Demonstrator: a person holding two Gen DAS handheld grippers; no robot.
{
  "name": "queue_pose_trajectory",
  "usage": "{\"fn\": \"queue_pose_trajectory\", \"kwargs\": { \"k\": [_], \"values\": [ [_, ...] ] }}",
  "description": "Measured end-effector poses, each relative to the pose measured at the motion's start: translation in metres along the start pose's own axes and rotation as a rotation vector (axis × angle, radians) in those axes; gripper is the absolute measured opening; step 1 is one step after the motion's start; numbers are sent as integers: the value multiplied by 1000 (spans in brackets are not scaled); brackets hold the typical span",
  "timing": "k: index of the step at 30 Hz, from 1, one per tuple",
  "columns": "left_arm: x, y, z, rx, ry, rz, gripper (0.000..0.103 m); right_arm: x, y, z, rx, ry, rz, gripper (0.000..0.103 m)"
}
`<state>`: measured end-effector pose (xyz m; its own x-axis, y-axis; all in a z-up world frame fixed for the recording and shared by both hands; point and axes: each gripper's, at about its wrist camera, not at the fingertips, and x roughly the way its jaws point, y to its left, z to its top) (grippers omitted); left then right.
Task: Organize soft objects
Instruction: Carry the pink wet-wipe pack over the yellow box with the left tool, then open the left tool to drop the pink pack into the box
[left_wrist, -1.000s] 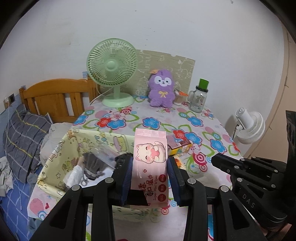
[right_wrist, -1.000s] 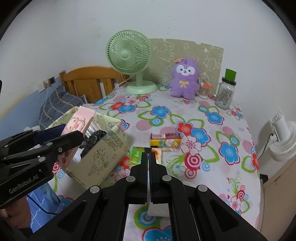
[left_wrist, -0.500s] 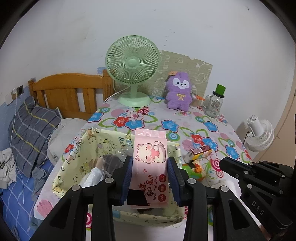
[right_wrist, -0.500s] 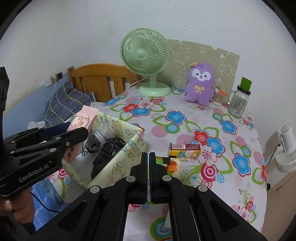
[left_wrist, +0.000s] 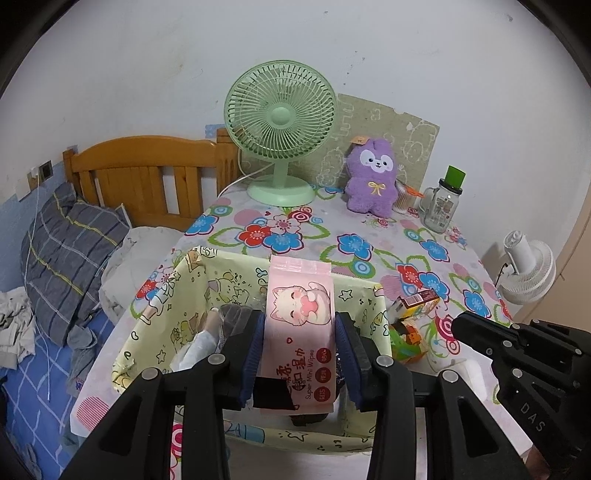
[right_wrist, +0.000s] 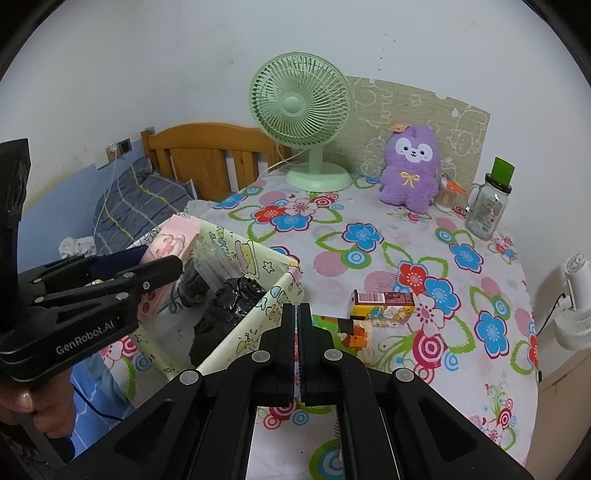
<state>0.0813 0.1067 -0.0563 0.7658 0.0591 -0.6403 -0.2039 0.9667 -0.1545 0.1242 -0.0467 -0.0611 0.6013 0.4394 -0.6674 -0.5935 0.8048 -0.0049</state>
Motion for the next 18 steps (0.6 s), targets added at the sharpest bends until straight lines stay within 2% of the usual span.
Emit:
{"fn": "queue_pose_trajectory", "kwargs": {
  "k": [3, 5, 8, 18],
  "values": [
    [0, 0, 1, 0, 5, -6, 51, -1, -2, 1, 10, -6, 7, 3],
    [-1, 0, 2, 0, 3, -13, 64, -1, -3, 1, 14, -6, 3, 3],
    [-4, -1, 3, -8, -8, -18, 71, -4, -5, 1, 17, -12, 1, 3],
    [-8, -17, 4, 17, -16, -35, 75, -18, -19, -5, 42, -23, -15, 4]
  ]
}}
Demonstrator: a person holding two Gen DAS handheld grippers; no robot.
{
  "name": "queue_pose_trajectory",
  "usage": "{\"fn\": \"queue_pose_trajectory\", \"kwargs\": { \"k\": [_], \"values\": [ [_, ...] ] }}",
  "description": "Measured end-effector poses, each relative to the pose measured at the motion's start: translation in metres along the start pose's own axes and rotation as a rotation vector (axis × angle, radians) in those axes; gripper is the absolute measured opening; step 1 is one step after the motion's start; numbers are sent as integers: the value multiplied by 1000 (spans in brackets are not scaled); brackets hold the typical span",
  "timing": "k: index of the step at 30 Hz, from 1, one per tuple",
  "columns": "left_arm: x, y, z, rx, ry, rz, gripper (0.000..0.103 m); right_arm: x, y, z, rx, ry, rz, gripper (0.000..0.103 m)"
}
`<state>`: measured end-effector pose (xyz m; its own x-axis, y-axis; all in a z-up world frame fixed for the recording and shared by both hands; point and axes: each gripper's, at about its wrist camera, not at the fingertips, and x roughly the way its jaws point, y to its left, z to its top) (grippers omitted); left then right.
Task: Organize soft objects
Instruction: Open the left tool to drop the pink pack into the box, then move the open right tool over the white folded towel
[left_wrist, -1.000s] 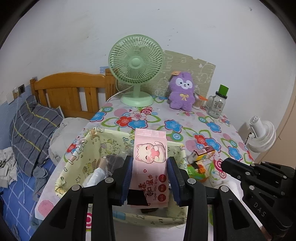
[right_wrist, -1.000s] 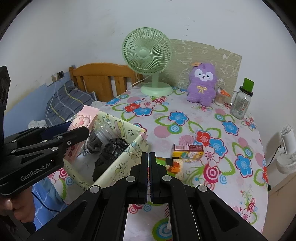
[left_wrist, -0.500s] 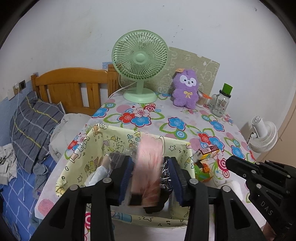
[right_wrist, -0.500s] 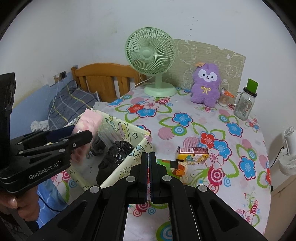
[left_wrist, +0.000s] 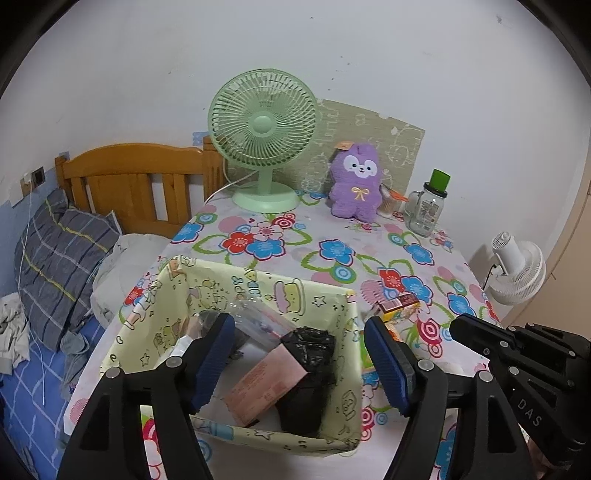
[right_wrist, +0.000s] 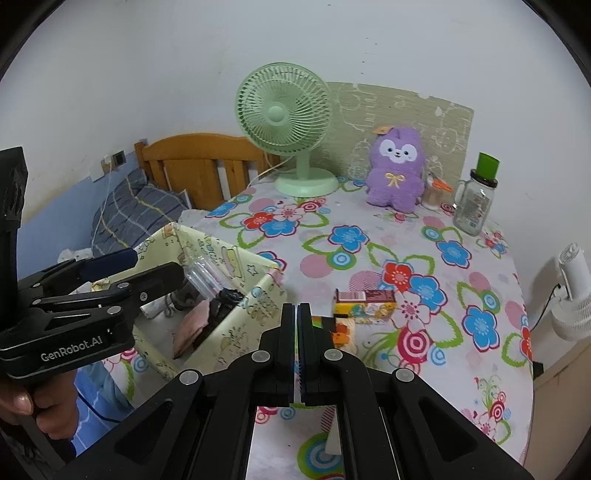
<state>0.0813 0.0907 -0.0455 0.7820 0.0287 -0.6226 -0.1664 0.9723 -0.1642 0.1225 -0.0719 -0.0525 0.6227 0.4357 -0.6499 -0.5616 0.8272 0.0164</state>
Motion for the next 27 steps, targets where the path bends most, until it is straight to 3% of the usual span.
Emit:
{"fn": "queue_pose_trajectory", "kwargs": {
  "k": [3, 5, 7, 9, 27],
  "values": [
    [-1, -7, -1, 14, 2, -9, 75, -4, -7, -4, 12, 1, -14, 7],
    [-1, -12, -1, 23, 3, -14, 75, -7, -11, -6, 16, -1, -23, 20],
    [-2, -18, -2, 33, 4, -21, 75, -12, -15, -8, 19, -11, -36, 60],
    [-1, -26, -2, 45, 5, -31, 75, -20, -19, -11, 27, -40, -49, 74],
    [11, -86, -13, 141, 32, -97, 76, -45, -70, -43, 115, -32, -107, 74]
  ]
}}
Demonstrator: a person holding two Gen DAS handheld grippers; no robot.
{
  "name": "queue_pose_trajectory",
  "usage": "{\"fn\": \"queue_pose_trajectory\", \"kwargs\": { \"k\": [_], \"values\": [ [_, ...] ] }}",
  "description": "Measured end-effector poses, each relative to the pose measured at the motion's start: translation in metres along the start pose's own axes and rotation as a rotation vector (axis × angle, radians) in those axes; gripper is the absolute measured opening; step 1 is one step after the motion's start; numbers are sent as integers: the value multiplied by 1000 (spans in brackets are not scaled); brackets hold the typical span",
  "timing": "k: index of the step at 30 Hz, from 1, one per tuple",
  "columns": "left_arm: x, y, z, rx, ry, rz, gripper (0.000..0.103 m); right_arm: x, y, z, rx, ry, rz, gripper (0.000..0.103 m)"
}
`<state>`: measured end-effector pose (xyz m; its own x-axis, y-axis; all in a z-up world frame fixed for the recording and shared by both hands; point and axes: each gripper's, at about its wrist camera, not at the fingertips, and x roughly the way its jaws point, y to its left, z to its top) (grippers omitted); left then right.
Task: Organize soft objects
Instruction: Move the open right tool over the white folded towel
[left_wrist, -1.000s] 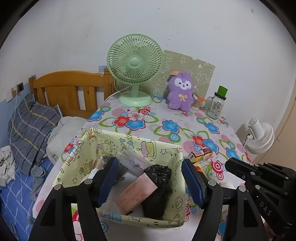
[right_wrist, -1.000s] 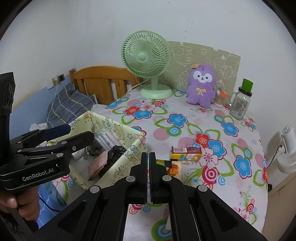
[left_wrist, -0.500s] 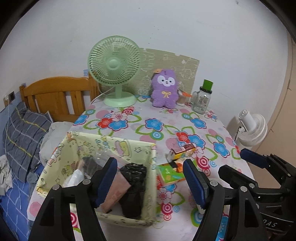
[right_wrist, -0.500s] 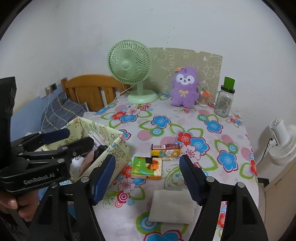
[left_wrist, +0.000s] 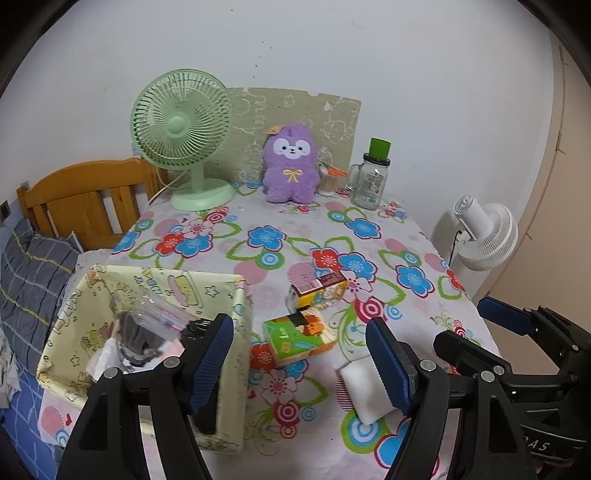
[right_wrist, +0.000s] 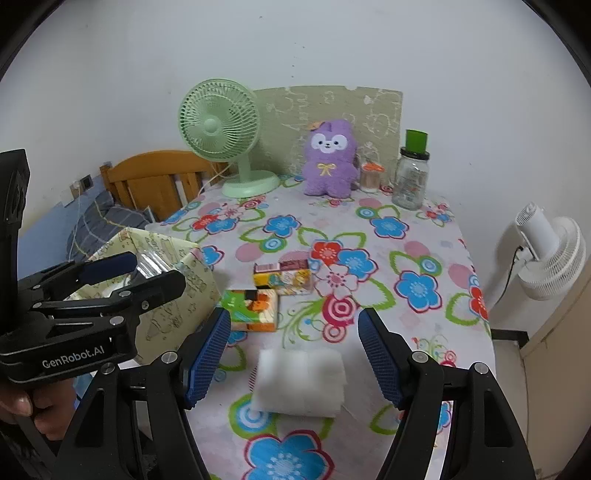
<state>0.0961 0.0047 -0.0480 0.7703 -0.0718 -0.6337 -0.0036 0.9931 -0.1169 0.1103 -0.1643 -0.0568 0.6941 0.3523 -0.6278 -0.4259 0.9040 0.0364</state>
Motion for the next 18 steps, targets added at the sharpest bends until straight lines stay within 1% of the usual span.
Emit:
{"fn": "queue_pose_trajectory", "kwargs": {
  "k": [8, 18],
  "values": [
    [12, -15, -3, 17, 25, -15, 76, 3, -16, -10, 24, 19, -13, 74],
    [40, -25, -8, 11, 78, -28, 76, 24, -32, -23, 48, 67, -20, 74]
  ]
}}
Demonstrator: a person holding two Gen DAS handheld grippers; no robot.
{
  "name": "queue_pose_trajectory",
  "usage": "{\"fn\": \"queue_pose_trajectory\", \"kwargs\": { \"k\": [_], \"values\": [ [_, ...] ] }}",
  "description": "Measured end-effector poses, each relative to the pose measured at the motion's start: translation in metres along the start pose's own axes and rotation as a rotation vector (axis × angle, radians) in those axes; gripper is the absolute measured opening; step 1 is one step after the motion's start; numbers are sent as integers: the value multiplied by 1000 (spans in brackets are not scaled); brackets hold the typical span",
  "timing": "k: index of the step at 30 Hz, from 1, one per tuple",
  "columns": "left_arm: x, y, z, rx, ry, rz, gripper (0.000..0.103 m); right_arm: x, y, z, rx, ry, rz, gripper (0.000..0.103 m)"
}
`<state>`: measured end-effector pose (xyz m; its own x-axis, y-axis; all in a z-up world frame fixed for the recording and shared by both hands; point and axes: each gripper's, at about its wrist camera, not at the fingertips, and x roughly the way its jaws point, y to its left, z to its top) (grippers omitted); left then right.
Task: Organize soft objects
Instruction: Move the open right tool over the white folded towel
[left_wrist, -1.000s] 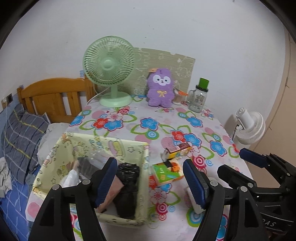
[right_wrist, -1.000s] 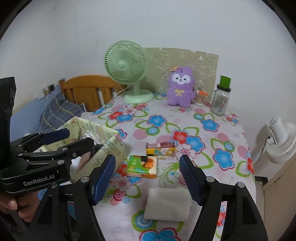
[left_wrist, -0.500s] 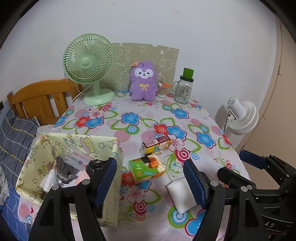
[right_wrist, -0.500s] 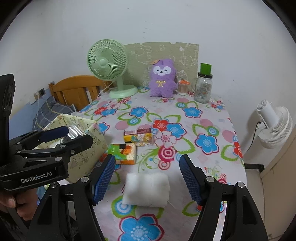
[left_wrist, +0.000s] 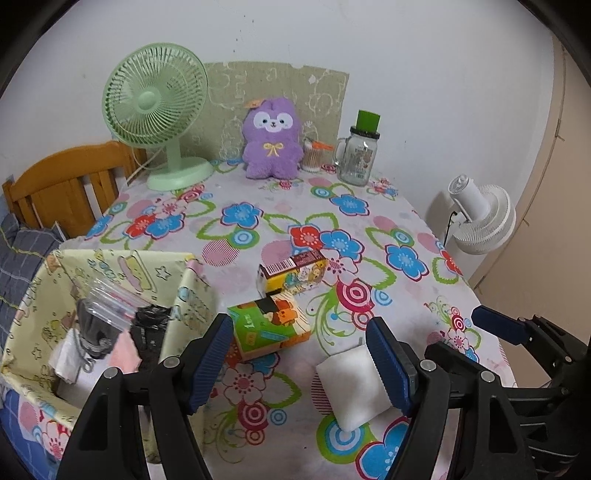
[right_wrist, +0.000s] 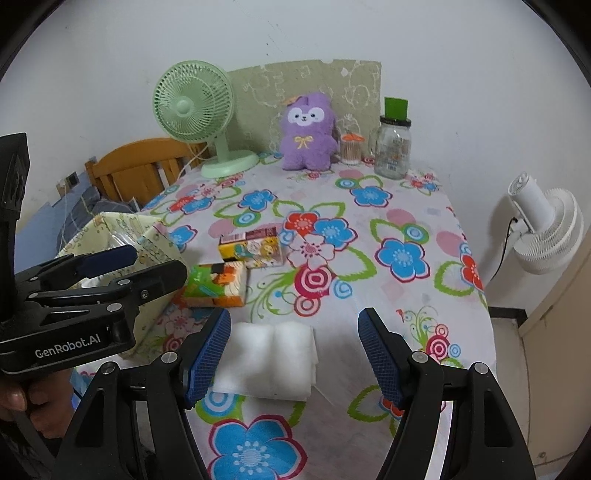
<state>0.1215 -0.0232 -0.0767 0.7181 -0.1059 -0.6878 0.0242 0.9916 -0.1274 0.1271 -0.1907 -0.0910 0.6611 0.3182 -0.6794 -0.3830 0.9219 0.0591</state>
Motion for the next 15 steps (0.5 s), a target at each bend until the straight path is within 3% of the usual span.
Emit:
{"fn": "queue_pose_trajectory", "kwargs": {
  "k": [9, 15],
  "values": [
    [30, 2, 1, -60, 47, 37, 79, 28, -8, -8, 0, 57, -1, 74],
    [35, -2, 2, -49, 25, 77, 83, 44, -10, -12, -2, 83, 15, 74]
  ]
}}
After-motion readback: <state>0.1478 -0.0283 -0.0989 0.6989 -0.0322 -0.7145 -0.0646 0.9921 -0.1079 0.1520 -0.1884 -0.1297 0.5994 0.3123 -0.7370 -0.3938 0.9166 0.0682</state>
